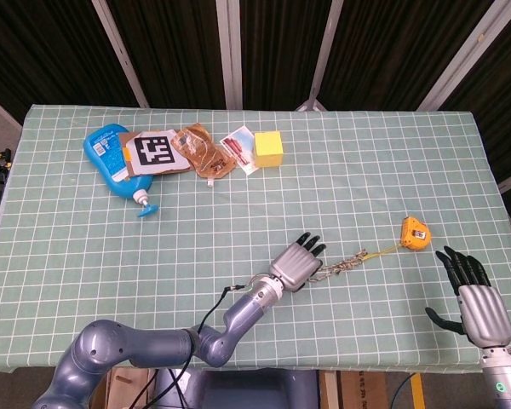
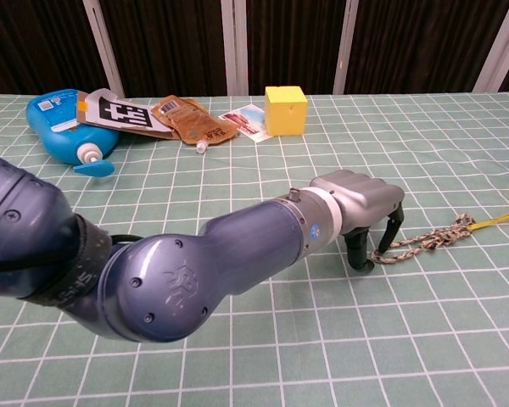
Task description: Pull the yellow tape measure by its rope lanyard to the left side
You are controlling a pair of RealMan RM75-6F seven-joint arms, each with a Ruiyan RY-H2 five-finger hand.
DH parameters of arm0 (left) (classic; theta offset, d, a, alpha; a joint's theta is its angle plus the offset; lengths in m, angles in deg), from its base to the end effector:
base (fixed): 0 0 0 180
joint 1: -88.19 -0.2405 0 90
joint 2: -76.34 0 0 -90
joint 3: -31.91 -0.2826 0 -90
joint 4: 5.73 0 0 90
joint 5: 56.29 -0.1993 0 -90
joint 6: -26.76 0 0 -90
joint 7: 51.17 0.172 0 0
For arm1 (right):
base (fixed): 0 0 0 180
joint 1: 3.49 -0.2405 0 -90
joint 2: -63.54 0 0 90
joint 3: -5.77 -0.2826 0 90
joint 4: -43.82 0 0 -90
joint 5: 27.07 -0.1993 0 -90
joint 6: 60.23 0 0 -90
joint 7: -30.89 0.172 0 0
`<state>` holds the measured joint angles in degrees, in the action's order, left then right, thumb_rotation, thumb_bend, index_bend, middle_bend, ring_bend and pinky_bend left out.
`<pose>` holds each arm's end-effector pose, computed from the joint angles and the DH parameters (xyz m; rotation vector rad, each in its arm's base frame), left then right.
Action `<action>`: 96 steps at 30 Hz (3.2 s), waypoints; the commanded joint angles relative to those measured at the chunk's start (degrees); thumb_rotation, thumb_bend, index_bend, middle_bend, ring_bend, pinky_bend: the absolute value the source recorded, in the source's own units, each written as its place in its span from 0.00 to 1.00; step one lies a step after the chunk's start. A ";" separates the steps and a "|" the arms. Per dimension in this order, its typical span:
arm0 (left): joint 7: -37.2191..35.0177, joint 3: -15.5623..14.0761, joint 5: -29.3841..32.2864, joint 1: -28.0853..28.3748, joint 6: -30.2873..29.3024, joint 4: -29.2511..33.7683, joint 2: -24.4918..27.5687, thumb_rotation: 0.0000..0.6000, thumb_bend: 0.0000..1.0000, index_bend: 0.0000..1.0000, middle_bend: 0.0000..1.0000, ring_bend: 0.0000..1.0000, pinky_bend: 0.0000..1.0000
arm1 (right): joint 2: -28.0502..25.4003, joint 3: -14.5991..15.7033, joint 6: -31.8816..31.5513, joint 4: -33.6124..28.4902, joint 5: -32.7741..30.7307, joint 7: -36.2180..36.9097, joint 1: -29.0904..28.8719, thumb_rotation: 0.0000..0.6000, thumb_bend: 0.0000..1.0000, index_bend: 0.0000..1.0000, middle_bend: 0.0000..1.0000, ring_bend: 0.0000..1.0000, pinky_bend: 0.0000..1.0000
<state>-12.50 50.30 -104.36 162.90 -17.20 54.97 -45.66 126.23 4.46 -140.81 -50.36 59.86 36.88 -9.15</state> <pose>0.0693 0.3564 -0.2015 -2.2779 -0.6872 -0.9455 -0.3281 -0.2080 0.1681 1.4240 -1.0551 0.9393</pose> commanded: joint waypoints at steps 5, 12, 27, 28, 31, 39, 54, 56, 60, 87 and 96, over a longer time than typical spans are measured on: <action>-0.27 -0.13 -0.03 0.04 0.22 -0.61 -0.26 1.00 0.45 0.53 0.11 0.00 0.00 | -0.11 -0.01 0.10 -0.12 -0.06 0.09 -0.02 1.00 0.24 0.00 0.00 0.00 0.00; -0.23 -0.22 0.12 0.14 0.38 -1.12 -0.61 1.00 0.45 0.52 0.11 0.00 0.00 | -0.18 -0.05 0.23 -0.22 -0.19 0.23 -0.06 1.00 0.24 0.00 0.00 0.00 0.00; 0.10 -0.57 0.34 -0.13 0.29 -1.75 -0.99 1.00 0.53 0.57 0.12 0.00 0.00 | -0.36 -0.13 0.43 -0.34 -0.36 0.46 -0.14 1.00 0.24 0.00 0.00 0.00 0.00; 0.07 -0.54 0.26 -0.22 0.15 -1.56 -0.80 1.00 0.53 0.57 0.12 0.00 0.00 | -0.35 -0.13 0.41 -0.33 -0.33 0.41 -0.14 1.00 0.24 0.00 0.00 0.00 0.00; -0.02 -0.45 -0.19 -0.53 -0.43 -0.87 -0.08 1.00 0.53 0.57 0.12 0.00 0.00 | -0.37 -0.15 0.41 -0.31 -0.41 0.42 -0.13 1.00 0.24 0.00 0.00 0.00 0.00; -0.85 -0.07 -1.79 -2.03 -2.73 2.46 3.12 1.00 0.54 0.57 0.12 0.00 0.00 | -0.38 -0.24 0.31 -0.24 -0.44 0.35 -0.12 1.00 0.24 0.00 0.00 0.00 0.00; -2.48 -3.53 -5.60 -10.27 -9.34 17.31 17.66 1.00 0.54 0.57 0.12 0.00 0.00 | -0.01 -0.44 -0.30 -0.01 -0.35 -0.81 -0.01 1.00 0.24 0.00 0.00 0.00 0.00; -3.24 -4.34 -6.80 -11.85 -10.59 19.75 20.15 1.00 0.54 0.57 0.12 0.00 0.00 | 0.10 -0.48 -0.52 0.04 -0.22 -1.20 0.02 1.00 0.24 0.00 0.00 0.00 0.00; -5.47 -5.42 -9.44 -14.98 -13.40 24.20 24.79 1.00 0.54 0.57 0.12 0.00 0.00 | 0.36 -0.52 -0.98 0.20 -0.06 -1.84 0.16 1.00 0.24 0.00 0.00 0.00 0.00; -24.29 -16.28 -30.39 -38.10 -34.75 34.63 52.64 1.00 0.53 0.57 0.14 0.00 0.00 | 1.37 -0.50 -3.13 0.72 1.31 -4.81 0.77 1.00 0.24 0.00 0.00 0.00 0.00; -29.15 -15.64 -30.09 -42.75 -36.11 31.33 56.50 1.00 0.53 0.57 0.14 0.00 0.00 | 1.58 -0.49 -3.74 0.85 1.60 -5.30 1.02 1.00 0.24 0.00 0.00 0.00 0.00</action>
<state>-41.18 34.44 -134.61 120.52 -53.16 86.78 10.49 127.81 3.96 -144.53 -49.50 61.44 31.58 -8.15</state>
